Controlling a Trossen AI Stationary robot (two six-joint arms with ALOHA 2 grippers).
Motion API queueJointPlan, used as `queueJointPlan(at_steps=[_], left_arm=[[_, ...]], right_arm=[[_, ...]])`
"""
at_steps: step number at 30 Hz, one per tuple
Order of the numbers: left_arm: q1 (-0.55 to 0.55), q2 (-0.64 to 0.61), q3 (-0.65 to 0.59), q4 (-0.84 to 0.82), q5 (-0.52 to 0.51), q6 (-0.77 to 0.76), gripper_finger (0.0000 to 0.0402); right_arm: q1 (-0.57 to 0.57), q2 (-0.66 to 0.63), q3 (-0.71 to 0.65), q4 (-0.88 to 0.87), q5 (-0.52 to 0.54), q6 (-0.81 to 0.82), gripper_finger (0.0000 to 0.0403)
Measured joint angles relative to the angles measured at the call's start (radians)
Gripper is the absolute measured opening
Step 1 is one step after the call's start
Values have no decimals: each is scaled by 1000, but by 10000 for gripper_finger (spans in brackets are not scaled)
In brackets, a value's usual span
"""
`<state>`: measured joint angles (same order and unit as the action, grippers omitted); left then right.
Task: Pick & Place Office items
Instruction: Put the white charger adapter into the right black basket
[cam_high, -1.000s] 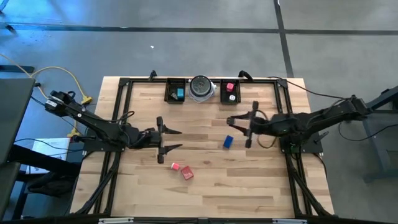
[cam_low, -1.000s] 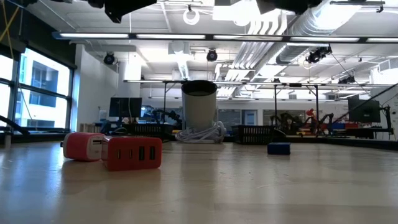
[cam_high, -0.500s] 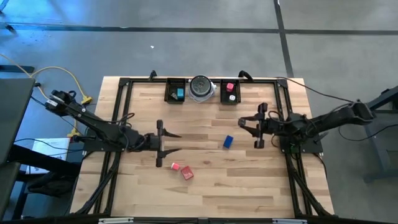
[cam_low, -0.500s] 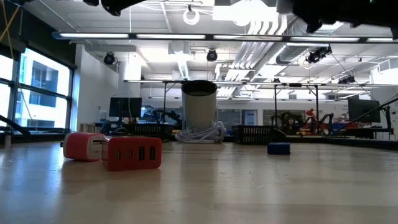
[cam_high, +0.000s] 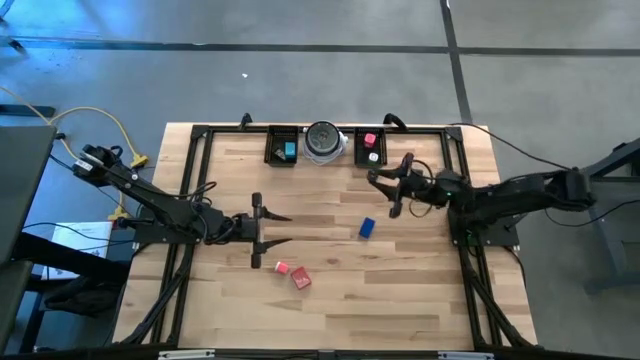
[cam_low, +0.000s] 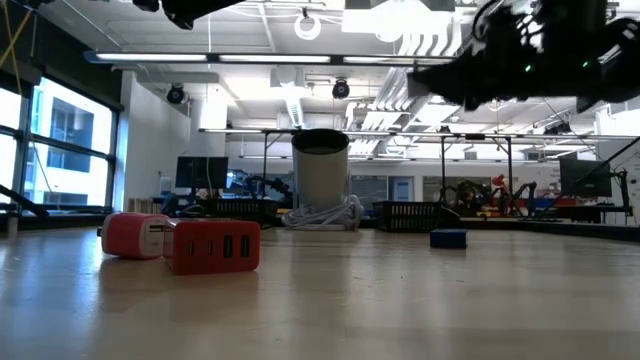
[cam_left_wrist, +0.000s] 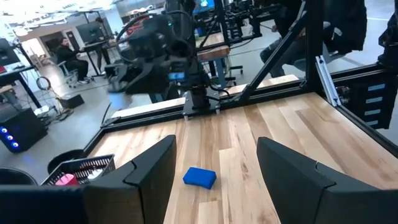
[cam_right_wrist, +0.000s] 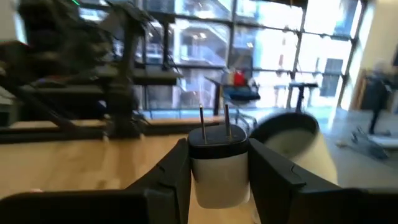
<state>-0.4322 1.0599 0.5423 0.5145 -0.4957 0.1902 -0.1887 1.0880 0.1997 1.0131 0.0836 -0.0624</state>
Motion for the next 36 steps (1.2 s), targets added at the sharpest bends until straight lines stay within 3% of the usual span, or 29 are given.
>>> queueJointPlan(at_steps=[7, 14, 18, 36], left_arm=[[-3, 0, 0, -9, 0, -8, 218], [-3, 0, 0, -28, 1, -34, 218], [-3, 0, 0, -28, 1, -34, 218], [6, 0, 0, -28, 2, -34, 218]], right_arm=[[-137, 202, 0, 181, -31, 40, 115], [-205, 338, 0, 316, -32, 45, 115], [-240, 381, 0, 294, 13, 53, 115], [-372, 538, 7, 309, 22, 119, 115]])
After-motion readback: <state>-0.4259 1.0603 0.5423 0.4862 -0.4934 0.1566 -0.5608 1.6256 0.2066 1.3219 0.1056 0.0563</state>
